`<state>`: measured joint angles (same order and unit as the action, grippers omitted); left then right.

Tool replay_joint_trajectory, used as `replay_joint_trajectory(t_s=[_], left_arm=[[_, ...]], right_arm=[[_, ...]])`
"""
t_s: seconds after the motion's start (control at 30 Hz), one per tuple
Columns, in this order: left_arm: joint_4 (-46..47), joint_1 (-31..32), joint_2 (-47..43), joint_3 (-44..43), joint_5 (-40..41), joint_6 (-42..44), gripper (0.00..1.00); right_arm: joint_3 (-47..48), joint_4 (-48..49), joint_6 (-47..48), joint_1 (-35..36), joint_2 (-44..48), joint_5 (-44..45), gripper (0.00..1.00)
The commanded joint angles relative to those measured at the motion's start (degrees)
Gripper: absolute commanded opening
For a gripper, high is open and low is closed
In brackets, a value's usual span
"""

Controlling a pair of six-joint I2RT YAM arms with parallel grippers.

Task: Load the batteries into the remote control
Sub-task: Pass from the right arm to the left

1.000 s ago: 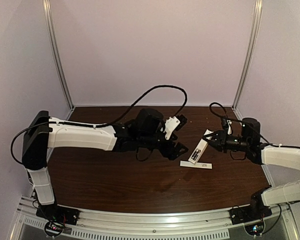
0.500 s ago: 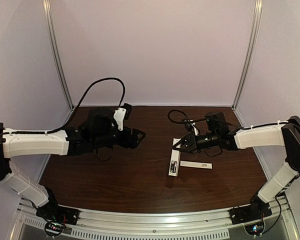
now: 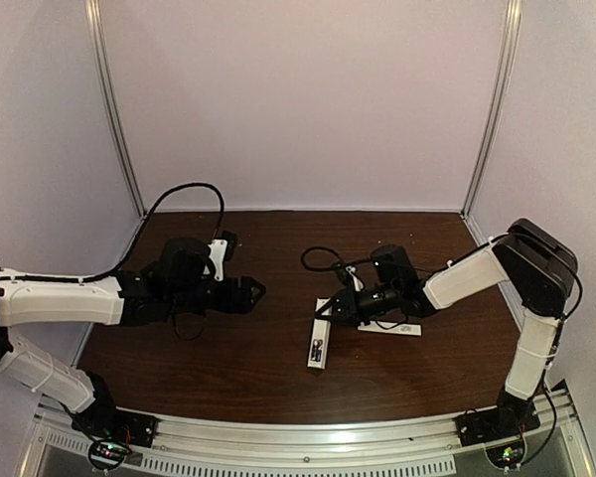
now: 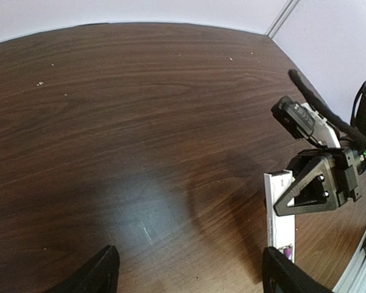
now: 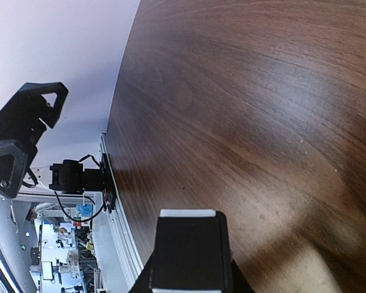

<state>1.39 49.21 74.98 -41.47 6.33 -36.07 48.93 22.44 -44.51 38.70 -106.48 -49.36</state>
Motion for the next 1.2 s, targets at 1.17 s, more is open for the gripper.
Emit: replay_joint_trajectory(t_s=[1.17], left_arm=[[-4.1, 9.1, 33.2, -24.0, -9.7, 7.4, 0.50]], right_arm=[[-9.6, 32.9, -22.7, 1.9, -0.4, 11.7, 0.15]])
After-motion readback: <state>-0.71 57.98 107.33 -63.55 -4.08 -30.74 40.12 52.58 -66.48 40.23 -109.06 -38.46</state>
